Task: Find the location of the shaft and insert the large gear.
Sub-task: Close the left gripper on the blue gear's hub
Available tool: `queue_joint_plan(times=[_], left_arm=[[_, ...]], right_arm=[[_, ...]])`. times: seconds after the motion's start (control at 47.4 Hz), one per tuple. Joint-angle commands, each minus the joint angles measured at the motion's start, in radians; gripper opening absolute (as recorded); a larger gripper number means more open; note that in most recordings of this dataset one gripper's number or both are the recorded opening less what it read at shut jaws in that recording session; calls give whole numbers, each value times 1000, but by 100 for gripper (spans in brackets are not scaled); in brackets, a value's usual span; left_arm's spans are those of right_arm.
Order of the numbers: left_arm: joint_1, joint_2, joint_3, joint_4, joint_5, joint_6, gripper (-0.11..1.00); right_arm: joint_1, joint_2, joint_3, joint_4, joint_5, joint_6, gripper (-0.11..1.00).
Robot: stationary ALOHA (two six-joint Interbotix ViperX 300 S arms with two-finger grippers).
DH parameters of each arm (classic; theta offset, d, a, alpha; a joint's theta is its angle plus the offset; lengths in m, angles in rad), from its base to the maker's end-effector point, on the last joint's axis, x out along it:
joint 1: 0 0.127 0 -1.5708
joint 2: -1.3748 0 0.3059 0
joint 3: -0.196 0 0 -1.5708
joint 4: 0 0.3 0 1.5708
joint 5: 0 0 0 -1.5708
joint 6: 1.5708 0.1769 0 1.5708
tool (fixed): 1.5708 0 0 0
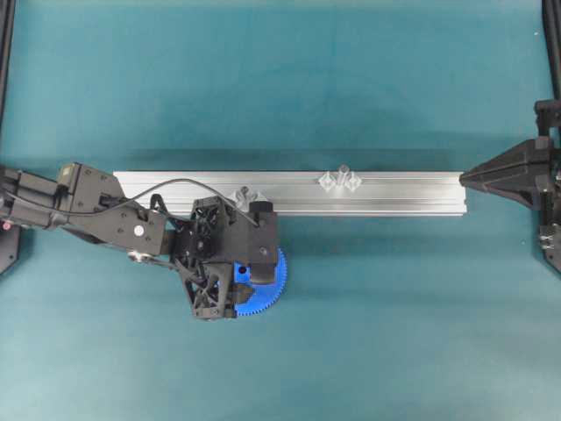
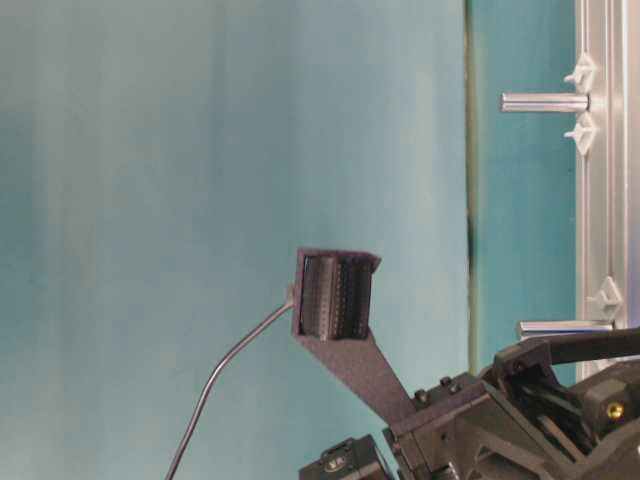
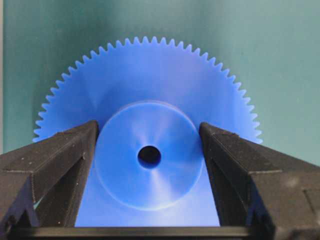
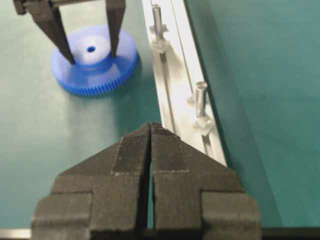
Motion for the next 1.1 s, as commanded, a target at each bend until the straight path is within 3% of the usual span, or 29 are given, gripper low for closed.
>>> queue_joint_plan(times=[0.0, 0.169, 0.569, 1.075], left_arm=[[3, -11, -3, 3, 17, -3, 82], [3, -11, -3, 3, 21, -5, 94], [3, -44, -3, 3, 100, -2, 94], [3, -31, -11, 3, 98, -3, 94]], right_arm=[[-3, 6, -9, -2, -5, 9, 0], [-3, 6, -8, -2, -6, 9, 0], [-3, -2, -6, -2, -6, 9, 0], [-3, -8, 3, -2, -6, 11, 0]])
